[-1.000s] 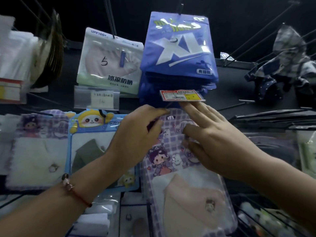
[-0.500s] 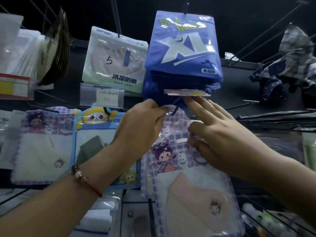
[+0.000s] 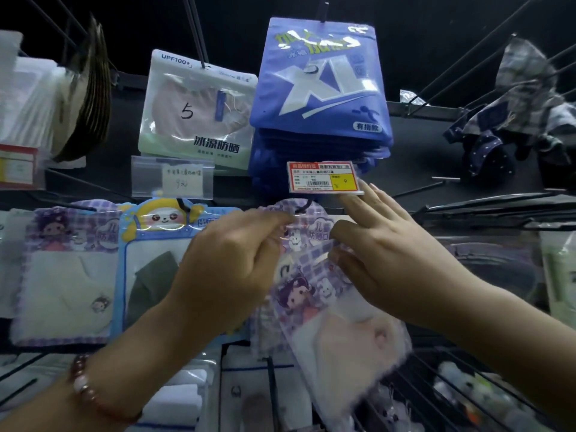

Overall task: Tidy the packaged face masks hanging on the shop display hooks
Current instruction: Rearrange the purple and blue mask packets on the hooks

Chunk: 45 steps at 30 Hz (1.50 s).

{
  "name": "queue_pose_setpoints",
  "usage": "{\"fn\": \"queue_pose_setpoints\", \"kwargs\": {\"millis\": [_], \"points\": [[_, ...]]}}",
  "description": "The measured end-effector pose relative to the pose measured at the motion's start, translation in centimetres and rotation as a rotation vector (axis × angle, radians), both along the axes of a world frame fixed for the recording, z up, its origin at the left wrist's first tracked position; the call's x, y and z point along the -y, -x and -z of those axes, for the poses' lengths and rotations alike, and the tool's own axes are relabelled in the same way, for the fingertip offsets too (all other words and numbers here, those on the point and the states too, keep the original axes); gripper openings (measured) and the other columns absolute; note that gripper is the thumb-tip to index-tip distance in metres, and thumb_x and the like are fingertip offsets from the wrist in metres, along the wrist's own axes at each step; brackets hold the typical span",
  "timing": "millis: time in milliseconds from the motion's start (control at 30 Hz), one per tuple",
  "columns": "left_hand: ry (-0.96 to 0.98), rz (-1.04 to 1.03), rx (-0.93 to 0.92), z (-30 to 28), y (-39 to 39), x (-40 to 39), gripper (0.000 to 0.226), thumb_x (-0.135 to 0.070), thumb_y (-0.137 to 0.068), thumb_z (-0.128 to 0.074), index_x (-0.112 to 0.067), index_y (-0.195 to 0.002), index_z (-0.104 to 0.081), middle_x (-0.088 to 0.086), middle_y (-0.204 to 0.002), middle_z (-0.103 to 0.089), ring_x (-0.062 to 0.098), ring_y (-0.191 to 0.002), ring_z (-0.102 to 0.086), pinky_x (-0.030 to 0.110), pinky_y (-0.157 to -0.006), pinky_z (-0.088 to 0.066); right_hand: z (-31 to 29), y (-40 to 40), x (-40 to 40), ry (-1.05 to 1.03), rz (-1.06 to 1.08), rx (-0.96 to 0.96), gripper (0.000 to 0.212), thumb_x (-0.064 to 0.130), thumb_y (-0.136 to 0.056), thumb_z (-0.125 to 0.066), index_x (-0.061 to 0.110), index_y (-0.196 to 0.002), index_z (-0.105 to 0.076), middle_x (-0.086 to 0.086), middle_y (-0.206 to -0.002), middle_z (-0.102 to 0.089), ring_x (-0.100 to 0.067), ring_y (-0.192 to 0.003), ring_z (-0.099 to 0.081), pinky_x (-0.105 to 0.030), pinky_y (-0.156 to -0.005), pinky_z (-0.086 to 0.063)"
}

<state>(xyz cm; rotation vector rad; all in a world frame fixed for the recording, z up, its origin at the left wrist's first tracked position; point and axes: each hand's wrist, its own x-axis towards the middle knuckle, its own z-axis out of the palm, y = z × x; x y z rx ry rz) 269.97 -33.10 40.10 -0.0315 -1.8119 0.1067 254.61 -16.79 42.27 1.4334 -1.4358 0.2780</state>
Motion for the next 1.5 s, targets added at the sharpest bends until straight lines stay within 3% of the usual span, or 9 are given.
{"fn": "queue_pose_setpoints", "kwargs": {"millis": [100,233,367,467,767,933,1067,1333,1500], "points": [[-0.209,0.191,0.168,-0.4,-1.2,-0.7,0.032,-0.05,-0.095,-0.043,-0.048,-0.123,-0.059,-0.014,-0.103,-0.072,0.003,-0.093,-0.066,0.024,-0.074,-0.054,-0.1,-0.2,0.3,0.034,-0.004,0.024,0.018,0.026,-0.094,-0.05,0.013,-0.087,-0.06,-0.011,-0.136,-0.046,-0.035,-0.136,-0.035,-0.049,-0.114,-0.028],[0.075,-0.076,0.251,-0.1,-0.3,-0.9,0.054,-0.04,-0.096,-0.061,-0.041,-0.146,-0.041,-0.013,-0.131,-0.063,0.004,-0.108,-0.06,0.023,-0.09,-0.05,-0.4,-0.2,0.6,0.059,-0.012,0.047,0.023,0.033,-0.094,-0.051,0.013,-0.091,-0.063,-0.01,-0.131,-0.05,-0.033,-0.131,-0.04,-0.045,-0.114,-0.03],[0.082,-0.053,0.123,-0.1,0.7,0.1,0.039,-0.024,-0.095,-0.065,-0.031,-0.131,-0.052,-0.005,-0.103,-0.073,0.007,-0.083,-0.066,0.015,-0.069,-0.052,-0.6,-0.2,0.5,0.096,-0.057,0.085,0.031,0.036,-0.092,-0.052,0.013,-0.11,-0.061,-0.008,-0.132,-0.052,-0.03,-0.132,-0.042,-0.045,-0.113,-0.033],[0.086,-0.018,0.053,-0.6,0.9,0.4,0.029,-0.016,-0.096,-0.063,-0.021,-0.124,-0.065,-0.004,-0.109,-0.072,0.007,-0.092,-0.062,0.011,-0.079,-0.046,-0.6,-0.1,0.2,0.11,-0.056,0.121,0.045,0.04,-0.092,-0.051,0.015,-0.129,-0.053,-0.006,-0.138,-0.052,-0.029,-0.137,-0.04,-0.043,-0.117,-0.027],[0.208,-0.037,0.002,-1.9,1.8,0.5,0.035,-0.017,-0.098,-0.056,-0.008,-0.13,-0.064,0.002,-0.095,-0.064,0.014,-0.082,-0.06,0.026,-0.075,-0.049,-0.4,-0.1,-0.1,0.145,0.025,0.121,0.057,0.038,-0.09,-0.052,0.012,-0.141,-0.046,-0.007,-0.146,-0.049,-0.03,-0.141,-0.038,-0.039,-0.118,-0.021],[0.073,-0.089,0.061,-2.9,2.1,0.1,0.034,-0.025,-0.1,-0.055,-0.022,-0.133,-0.063,0.0,-0.106,-0.063,0.015,-0.093,-0.061,0.034,-0.08,-0.052,-0.5,-0.4,-0.4,0.118,0.04,0.158,0.061,0.041,-0.089,-0.049,0.011,-0.143,-0.045,-0.005,-0.147,-0.048,-0.027,-0.143,-0.035,-0.041,-0.119,-0.025],[0.027,-0.282,0.167,-3.5,2.6,0.8,0.036,-0.033,-0.099,-0.052,-0.033,-0.135,-0.058,-0.003,-0.108,-0.059,0.016,-0.095,-0.058,0.034,-0.08,-0.052,-0.5,-0.9,-0.5,0.09,0.044,0.176,0.062,0.042,-0.09,-0.048,0.015,-0.145,-0.043,-0.002,-0.15,-0.045,-0.024,-0.144,-0.033,-0.04,-0.12,-0.022],[0.13,-0.592,0.198,-1.9,2.8,1.2,0.044,-0.043,-0.094,-0.053,-0.025,-0.134,-0.059,0.007,-0.119,-0.057,0.026,-0.103,-0.054,0.045,-0.087,-0.048,1.3,-1.7,0.0,-0.008,0.075,0.22,0.066,0.048,-0.088,-0.041,0.017,-0.147,-0.041,-0.002,-0.152,-0.042,-0.021,-0.143,-0.033,-0.038,-0.121,-0.017],[0.026,-0.556,0.177,2.1,-0.8,-0.3,0.049,-0.052,-0.093,-0.043,-0.028,-0.131,-0.061,0.008,-0.138,-0.055,0.03,-0.127,-0.05,0.05,-0.1,-0.045,2.1,-2.4,-0.5,-0.074,0.048,0.404,0.07,0.061,-0.092,-0.035,0.039,-0.154,-0.011,0.017,-0.162,-0.001,-0.005,-0.149,0.004,-0.019,-0.113,0.01]]}}
